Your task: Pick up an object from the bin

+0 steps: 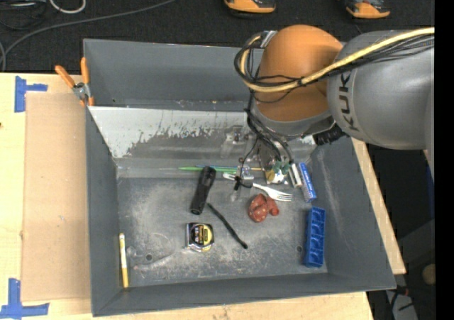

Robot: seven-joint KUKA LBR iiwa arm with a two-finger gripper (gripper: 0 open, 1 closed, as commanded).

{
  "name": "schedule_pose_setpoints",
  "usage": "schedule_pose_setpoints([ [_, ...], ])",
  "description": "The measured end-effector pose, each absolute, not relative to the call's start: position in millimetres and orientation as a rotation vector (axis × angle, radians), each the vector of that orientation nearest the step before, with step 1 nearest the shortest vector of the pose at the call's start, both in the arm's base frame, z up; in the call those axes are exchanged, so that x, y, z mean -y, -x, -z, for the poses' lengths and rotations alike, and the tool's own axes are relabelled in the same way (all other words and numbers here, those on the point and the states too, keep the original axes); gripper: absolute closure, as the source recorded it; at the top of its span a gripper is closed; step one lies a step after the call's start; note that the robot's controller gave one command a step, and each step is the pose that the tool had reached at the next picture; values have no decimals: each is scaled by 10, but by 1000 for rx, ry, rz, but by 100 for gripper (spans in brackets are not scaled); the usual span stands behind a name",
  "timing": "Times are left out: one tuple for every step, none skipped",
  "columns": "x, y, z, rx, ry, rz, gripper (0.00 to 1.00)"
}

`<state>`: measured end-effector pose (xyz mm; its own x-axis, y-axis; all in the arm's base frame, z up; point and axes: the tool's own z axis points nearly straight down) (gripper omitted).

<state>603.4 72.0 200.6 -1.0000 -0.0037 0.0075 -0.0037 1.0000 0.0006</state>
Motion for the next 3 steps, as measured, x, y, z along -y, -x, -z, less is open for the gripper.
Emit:
schedule_pose_setpoints([
  [-716, -6050, -2046, 3141, -3, 2, 0],
  [-792, -6098, -1412, 3089, -596, 2, 0],
  [-972, -6095, -1319, 3009, -902, 3, 0],
])
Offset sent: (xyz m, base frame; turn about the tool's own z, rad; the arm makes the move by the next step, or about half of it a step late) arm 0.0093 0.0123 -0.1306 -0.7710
